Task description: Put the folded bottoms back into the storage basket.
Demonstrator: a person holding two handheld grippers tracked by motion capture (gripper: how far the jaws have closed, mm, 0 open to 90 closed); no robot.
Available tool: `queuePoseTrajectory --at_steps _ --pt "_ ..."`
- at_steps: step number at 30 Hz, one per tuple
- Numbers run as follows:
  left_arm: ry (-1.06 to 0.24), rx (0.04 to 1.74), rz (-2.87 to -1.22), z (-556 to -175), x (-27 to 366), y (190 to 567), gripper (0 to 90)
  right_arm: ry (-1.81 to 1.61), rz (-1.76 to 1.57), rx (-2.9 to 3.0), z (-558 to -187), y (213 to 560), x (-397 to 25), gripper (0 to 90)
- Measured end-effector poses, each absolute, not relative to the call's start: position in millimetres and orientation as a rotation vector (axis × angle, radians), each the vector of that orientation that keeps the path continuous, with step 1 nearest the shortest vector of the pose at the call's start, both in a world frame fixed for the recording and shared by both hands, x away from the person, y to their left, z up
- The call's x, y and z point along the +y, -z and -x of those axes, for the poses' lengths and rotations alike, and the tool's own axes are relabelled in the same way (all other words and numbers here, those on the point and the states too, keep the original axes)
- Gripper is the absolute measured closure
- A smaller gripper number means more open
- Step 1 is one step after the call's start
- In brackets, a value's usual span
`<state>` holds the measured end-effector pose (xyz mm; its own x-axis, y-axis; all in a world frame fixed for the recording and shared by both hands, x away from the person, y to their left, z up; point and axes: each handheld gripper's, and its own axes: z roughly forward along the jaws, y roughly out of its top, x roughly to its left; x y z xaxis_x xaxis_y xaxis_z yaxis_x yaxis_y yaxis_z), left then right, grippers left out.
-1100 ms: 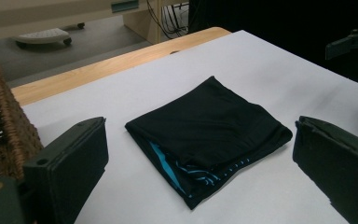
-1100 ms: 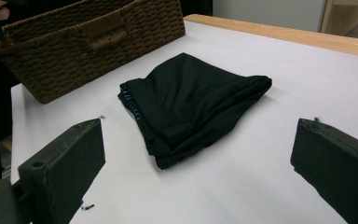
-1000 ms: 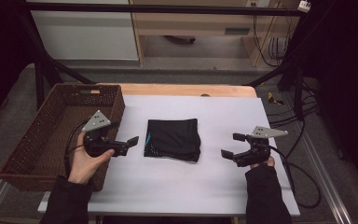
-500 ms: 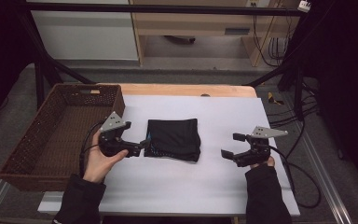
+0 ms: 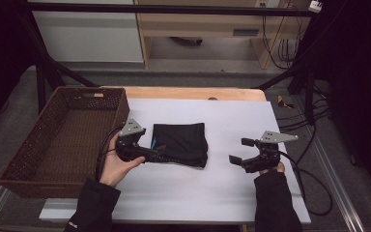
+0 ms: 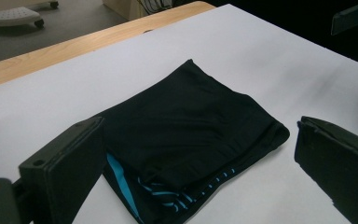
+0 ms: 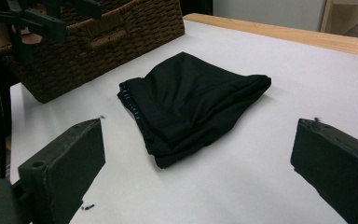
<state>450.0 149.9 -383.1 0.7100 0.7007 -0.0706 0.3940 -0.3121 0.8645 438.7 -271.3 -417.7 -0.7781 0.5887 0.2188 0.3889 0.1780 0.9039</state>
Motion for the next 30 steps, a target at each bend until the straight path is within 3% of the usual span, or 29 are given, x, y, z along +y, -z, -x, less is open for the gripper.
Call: queuePoseTrajectory --at_steps 30 --pt "-0.38 1.093 -1.986 -498 141 424 5.4 -1.644 -0.958 2.274 -439 419 -271 3.0"
